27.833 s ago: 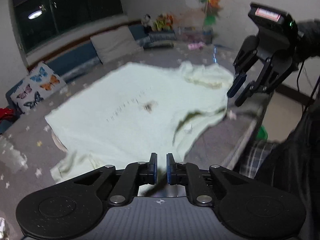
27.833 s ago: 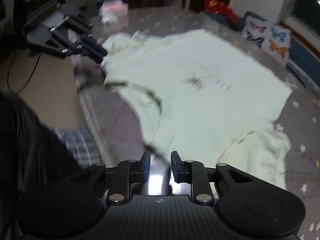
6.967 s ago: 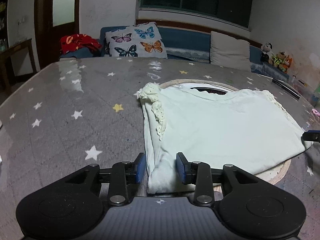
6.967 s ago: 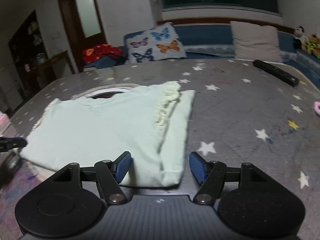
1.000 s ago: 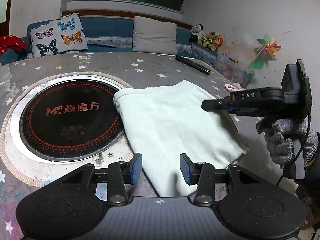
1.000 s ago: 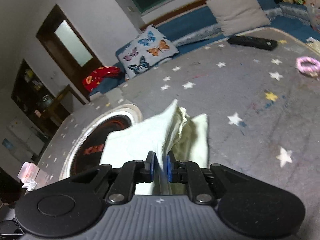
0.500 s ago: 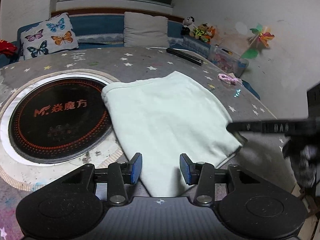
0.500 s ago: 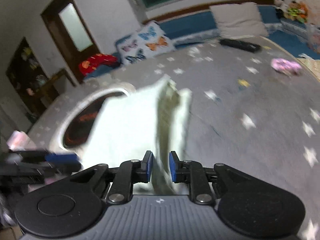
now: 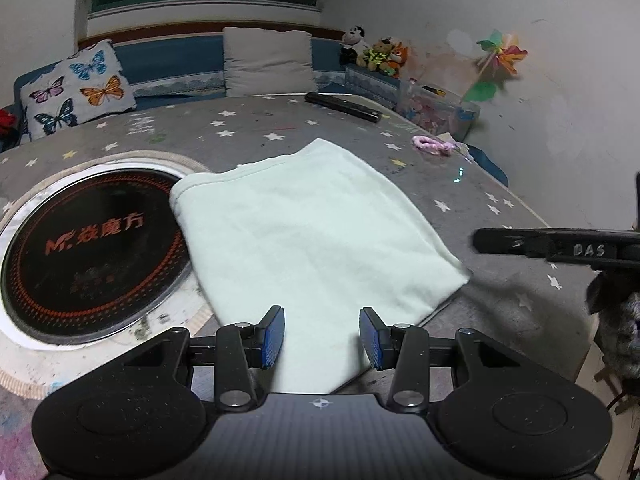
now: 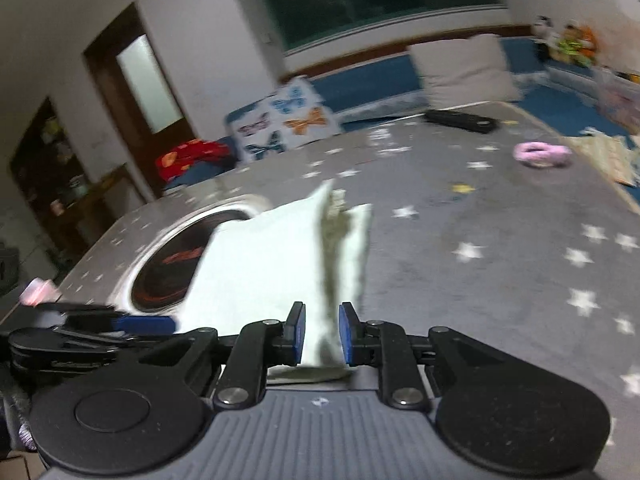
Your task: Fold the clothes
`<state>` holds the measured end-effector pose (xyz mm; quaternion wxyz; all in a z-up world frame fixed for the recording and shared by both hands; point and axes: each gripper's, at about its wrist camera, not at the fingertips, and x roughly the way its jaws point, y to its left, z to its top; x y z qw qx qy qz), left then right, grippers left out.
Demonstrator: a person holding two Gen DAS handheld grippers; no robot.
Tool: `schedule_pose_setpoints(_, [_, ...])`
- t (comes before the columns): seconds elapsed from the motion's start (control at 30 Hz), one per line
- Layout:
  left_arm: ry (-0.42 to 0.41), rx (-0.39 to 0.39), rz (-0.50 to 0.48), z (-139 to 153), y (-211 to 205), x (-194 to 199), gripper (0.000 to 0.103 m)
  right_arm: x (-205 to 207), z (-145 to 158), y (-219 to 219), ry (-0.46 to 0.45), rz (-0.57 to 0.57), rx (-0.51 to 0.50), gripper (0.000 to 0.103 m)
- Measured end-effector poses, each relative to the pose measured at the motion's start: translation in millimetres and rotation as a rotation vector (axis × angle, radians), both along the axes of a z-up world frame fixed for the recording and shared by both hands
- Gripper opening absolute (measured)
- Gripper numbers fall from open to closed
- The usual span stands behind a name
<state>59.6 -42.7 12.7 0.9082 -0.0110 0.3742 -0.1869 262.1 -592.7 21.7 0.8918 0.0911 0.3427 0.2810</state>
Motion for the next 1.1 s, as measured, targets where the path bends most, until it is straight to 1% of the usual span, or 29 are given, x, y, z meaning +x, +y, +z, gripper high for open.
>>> schedule_pose_setpoints(0.13, [-0.008, 0.013, 0.0, 1.4, -1.7, 4.7, 0.045, 9.6, -16.9, 11.9, 0.05, 0.018, -0.041, 0.018])
schedule_pose_setpoints(0.23, [-0.014, 0.023, 0.0, 2.5, -3.0, 8.2, 0.045, 12.3, -20.8, 3.4, 0.078, -0.014, -0.052, 0.018])
schedule_pose_setpoints(0.27, [-0.016, 0.026, 0.0, 2.9, -3.5, 9.3, 0.045, 12.3, -17.0, 1.8, 0.069, -0.017, -0.053, 0.018])
schedule_pose_setpoints(0.37, [-0.019, 0.032, 0.01, 3.2, -4.7, 16.7, 0.045, 14.9, -0.3, 9.6, -0.002, -0.001, -0.068, 0.018])
schedule_pose_setpoints(0.47, [-0.022, 0.033, 0.017, 3.5, -7.5, 24.8, 0.045, 25.0, 13.5, 29.9, -0.061, 0.046, -0.051, 0.018])
schedule_pose_setpoints(0.6, [-0.031, 0.04, 0.007, 4.9, -12.0, 32.5, 0.045, 44.8, 20.4, 63.3, -0.123, 0.115, -0.052, 0.018])
schedule_pose_setpoints(0.7, [-0.036, 0.043, -0.005, 5.3, -14.2, 37.1, 0.044, 61.9, 13.4, 78.1, -0.119, 0.123, -0.083, 0.018])
schedule_pose_setpoints(0.77, [-0.039, 0.045, -0.014, 5.6, -15.6, 40.2, 0.044, 74.3, 2.3, 80.9, -0.101, 0.103, -0.119, 0.017])
schedule_pose_setpoints(0.87, [-0.045, 0.042, -0.028, 6.9, -17.4, 44.2, 0.044, 86.1, -10.4, 72.4, -0.029, 0.066, -0.126, 0.017])
schedule_pose_setpoints(0.93, [-0.052, 0.037, -0.036, 8.3, -19.7, 47.8, 0.043, 85.0, -7.8, 68.4, -0.034, 0.061, -0.124, 0.017])
schedule_pose_setpoints(1.0, [-0.058, 0.032, -0.047, 9.5, -22.9, 51.8, 0.043, 84.5, -0.3, 65.4, -0.064, 0.062, -0.124, 0.017])
schedule_pose_setpoints(1.1, [-0.065, 0.032, -0.069, 8.5, -32.3, 56.9, 0.042, 94.7, 8.9, 71.2, -0.093, 0.075, -0.114, 0.017])
